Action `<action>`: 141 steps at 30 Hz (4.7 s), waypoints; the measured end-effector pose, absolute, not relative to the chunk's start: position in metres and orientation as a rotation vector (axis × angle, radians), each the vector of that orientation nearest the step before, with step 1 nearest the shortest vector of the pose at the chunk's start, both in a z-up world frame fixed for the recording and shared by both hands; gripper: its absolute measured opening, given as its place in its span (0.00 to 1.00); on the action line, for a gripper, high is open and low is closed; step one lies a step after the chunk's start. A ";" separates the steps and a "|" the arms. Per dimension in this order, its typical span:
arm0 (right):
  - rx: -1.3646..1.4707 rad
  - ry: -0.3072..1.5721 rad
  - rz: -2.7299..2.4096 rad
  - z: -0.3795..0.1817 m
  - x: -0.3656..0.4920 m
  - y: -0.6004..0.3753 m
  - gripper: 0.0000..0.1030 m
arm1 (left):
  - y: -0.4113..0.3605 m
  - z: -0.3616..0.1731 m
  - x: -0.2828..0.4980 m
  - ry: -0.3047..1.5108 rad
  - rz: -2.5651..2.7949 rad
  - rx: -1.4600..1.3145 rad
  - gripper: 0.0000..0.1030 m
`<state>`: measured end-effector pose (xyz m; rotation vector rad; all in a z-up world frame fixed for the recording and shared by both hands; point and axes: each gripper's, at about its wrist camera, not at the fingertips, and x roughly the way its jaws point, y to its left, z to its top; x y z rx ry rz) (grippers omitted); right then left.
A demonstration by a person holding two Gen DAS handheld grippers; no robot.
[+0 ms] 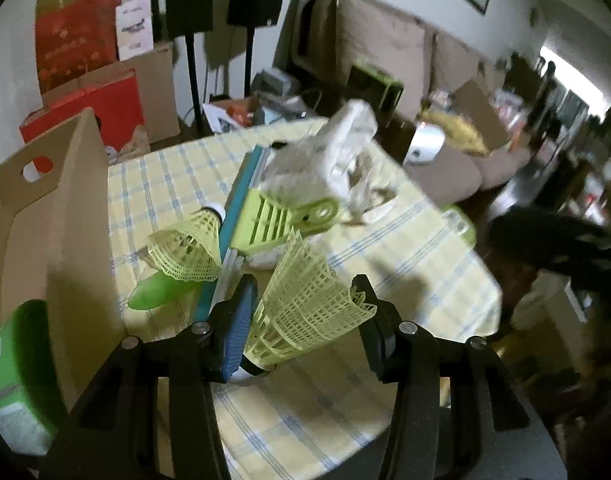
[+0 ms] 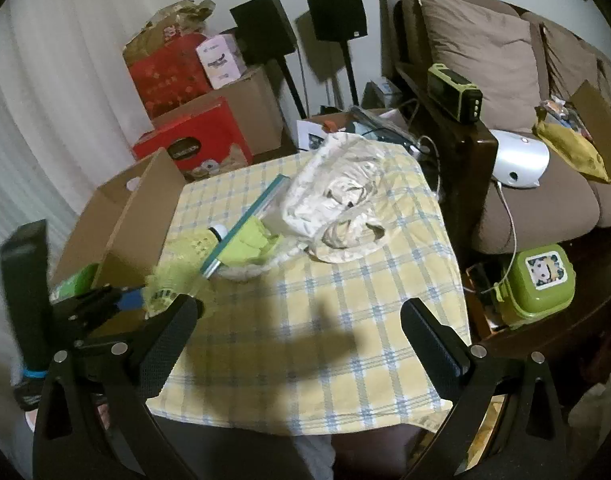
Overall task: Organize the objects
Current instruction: 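Grasp the yellow shuttlecock with the left gripper and lift it, then grasp a second yellow shuttlecock by its cork with the right gripper, then carry the shuttlecock in the right gripper into the box while the left gripper carries its shuttlecock there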
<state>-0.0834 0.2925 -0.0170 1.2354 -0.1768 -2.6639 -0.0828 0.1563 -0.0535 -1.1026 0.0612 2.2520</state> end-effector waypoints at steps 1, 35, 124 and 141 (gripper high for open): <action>1.233 -0.178 -2.661 -0.016 -0.084 0.291 1.00 | 0.153 -0.049 -0.081 0.039 2.251 -1.096 0.44; 1.262 -0.178 -2.458 -0.030 -0.155 0.208 0.98 | 0.013 0.011 -0.062 -0.399 2.475 -1.032 0.45; 1.179 -0.128 -2.159 0.007 -0.161 0.072 0.42 | -0.077 -0.002 -0.074 -0.586 2.565 -1.095 0.47; 1.178 -0.027 -2.043 -0.012 -0.097 0.043 0.42 | -0.082 -0.036 -0.048 -0.569 2.521 -1.205 0.47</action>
